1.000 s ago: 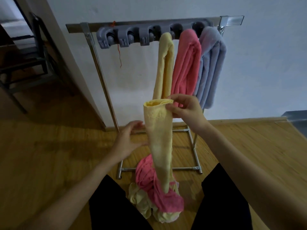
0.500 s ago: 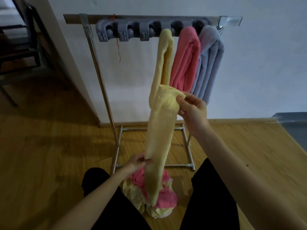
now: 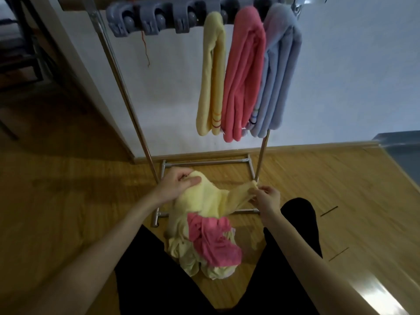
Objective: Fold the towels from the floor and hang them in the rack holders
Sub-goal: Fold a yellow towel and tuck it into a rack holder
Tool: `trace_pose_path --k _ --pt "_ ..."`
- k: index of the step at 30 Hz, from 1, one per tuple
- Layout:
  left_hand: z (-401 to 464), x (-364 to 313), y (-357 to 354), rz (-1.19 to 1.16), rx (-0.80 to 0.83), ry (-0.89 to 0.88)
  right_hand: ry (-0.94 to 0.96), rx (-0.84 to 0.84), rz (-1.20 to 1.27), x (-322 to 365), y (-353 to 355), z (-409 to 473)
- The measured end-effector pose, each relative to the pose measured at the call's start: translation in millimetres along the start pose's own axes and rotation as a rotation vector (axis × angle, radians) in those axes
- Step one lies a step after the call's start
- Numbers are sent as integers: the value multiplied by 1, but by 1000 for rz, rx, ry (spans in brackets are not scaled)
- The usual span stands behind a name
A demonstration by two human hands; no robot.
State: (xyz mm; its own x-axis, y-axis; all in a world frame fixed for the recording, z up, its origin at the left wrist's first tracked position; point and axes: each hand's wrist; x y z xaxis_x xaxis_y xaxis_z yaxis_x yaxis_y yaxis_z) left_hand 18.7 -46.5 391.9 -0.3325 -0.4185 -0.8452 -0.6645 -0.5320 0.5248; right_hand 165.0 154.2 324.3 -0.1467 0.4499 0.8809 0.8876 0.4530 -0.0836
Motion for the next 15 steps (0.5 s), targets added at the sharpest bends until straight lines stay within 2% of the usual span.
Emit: trace_pose_path --k 3,5,6,8,9,11,13,15 --pt "-4 -35 12 106 176 -94 -44 181 -313 -13 6 -7" --pt "-7 -54 17 146 287 -114 141 311 -728 -12 8 -15" --pt "-7 -62 18 167 331 -120 284 384 -840 -8 8 -19" --pt "-8 -75 20 214 396 -140 492 614 -768 12 4 -32" --pt "-7 -81 20 224 420 -146 521 769 -665 24 2 -38" --pt "-6 -88 20 220 453 -138 452 1038 -486 47 -4 -47" --pt "-4 -91 20 220 453 -130 361 1172 -387 61 -9 -51" --pt "-3 -92 22 223 443 -135 325 1201 -367 66 -15 -52"
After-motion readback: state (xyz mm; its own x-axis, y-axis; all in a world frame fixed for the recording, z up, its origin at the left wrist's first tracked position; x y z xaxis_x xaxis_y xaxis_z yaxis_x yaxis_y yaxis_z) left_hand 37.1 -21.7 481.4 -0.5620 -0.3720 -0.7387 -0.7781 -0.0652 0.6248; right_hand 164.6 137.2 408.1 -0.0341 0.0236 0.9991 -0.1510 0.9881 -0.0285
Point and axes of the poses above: each hand's wrist, its own z-axis towards the middle knuckle, its own y-axis out of the back of the hand, x = y × z, and after that the axes turned 6 degrees about z, right-handed
